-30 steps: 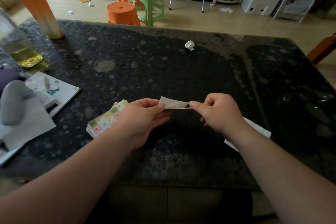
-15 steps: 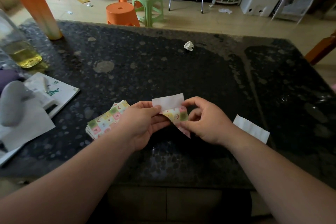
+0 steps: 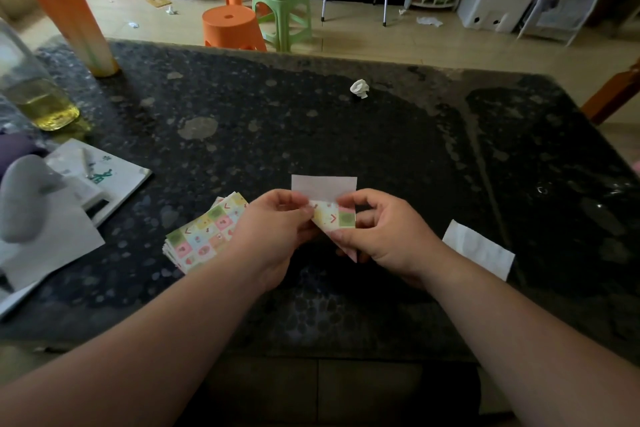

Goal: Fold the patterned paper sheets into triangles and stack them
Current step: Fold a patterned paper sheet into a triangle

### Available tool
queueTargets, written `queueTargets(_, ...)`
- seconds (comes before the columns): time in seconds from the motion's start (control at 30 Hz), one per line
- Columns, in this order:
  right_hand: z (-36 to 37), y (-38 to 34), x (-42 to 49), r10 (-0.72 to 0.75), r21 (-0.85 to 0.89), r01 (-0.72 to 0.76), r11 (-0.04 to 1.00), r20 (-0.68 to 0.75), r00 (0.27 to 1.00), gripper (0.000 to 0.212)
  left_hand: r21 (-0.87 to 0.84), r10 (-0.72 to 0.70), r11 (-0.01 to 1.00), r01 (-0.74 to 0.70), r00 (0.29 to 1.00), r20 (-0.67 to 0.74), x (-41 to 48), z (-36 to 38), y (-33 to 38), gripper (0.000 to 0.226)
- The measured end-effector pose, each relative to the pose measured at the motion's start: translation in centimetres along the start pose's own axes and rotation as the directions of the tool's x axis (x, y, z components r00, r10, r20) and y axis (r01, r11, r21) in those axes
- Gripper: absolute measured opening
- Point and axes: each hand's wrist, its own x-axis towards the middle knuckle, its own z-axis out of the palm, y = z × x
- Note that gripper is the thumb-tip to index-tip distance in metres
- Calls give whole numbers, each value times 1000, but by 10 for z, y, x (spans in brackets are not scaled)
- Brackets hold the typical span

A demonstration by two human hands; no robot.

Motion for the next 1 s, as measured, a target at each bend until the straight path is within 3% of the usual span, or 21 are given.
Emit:
queueTargets(0.17, -3, 0, 5, 24, 161, 3, 987, -167, 986, 12, 164, 3, 986, -11, 999, 48, 4, -1, 1, 22)
queueTargets(0.23, -4, 0, 8, 73, 258, -27, 966, -167, 983, 19, 237, 9, 971, -31, 996, 93, 2, -2, 2, 27)
queueTargets(0.37, -5, 4, 12, 80, 201, -50, 978, -143, 986, 31, 370, -17, 927, -56, 982, 191, -7, -1, 4, 38)
queueTargets(0.53, -8, 1, 11, 111, 212, -76, 974, -154, 982, 25, 606, -14, 784, -134, 972, 233, -7, -2, 6, 36)
queueTargets(0.73, -9, -2, 3, 64, 122, -48, 991, -132, 989, 22, 508, -75, 860, -41, 976, 206, -9, -1, 6, 27)
queueTargets(0.8, -9, -2, 3, 59, 106, -46, 993, -125, 990, 24, 501, -107, 865, -8, 974, 200, -9, -2, 7, 37)
queueTargets(1.0, -10, -6, 2, 88, 229, -67, 971, -83, 993, 22, 638, -126, 768, -51, 965, 230, -3, -5, 4, 41)
